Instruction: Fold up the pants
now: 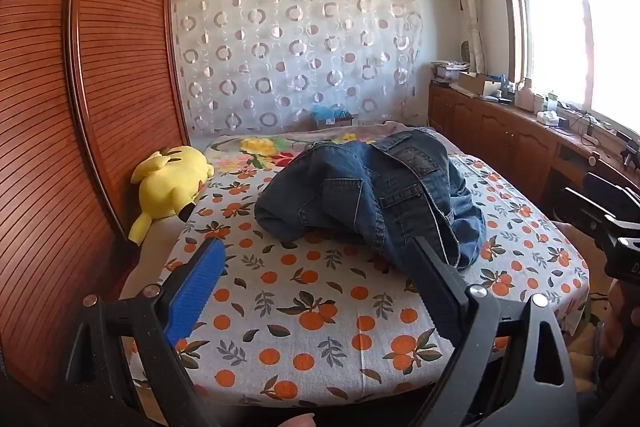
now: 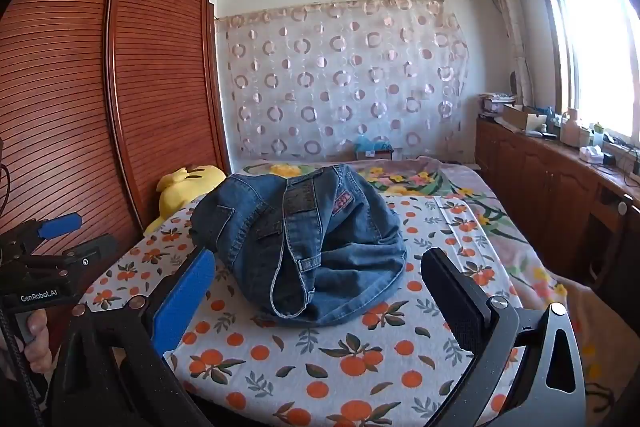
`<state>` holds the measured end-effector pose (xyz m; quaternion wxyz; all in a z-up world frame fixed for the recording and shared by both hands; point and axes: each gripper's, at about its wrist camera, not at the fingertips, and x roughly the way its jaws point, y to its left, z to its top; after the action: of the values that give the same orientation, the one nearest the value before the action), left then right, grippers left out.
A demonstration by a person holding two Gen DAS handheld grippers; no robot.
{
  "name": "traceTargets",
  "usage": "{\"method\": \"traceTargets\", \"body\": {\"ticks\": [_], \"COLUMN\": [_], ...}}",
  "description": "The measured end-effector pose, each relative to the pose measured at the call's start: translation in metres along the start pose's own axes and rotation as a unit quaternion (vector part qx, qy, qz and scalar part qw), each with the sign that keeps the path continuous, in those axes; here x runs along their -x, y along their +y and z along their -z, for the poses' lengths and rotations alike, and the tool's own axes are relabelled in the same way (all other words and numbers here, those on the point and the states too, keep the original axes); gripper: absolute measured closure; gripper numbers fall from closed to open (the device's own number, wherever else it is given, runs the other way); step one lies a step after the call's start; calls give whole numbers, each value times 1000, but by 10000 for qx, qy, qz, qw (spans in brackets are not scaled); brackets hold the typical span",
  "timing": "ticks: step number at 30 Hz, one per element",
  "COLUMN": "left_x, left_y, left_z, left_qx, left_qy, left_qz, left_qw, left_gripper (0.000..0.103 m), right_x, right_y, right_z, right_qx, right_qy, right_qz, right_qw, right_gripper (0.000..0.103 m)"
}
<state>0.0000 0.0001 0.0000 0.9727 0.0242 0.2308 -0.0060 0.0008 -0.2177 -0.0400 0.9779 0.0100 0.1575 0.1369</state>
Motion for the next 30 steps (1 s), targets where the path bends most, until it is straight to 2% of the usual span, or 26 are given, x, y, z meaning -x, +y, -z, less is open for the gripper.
{"method": "traceTargets", "body": {"ticks": [30], "left_x": [4], "left_y": [2], "left_z": [-1], "left_qx": [9], "left_qy": [-61], "left_qz": [36], "left_qw": [10000], "left_gripper": [11], "right_x": [2], "right_y": [-1], "right_z": [2], "right_qx": [-48], "right_qy": [50], "right_qz": [8], "right_qw": [10000], "right_gripper": [0]}}
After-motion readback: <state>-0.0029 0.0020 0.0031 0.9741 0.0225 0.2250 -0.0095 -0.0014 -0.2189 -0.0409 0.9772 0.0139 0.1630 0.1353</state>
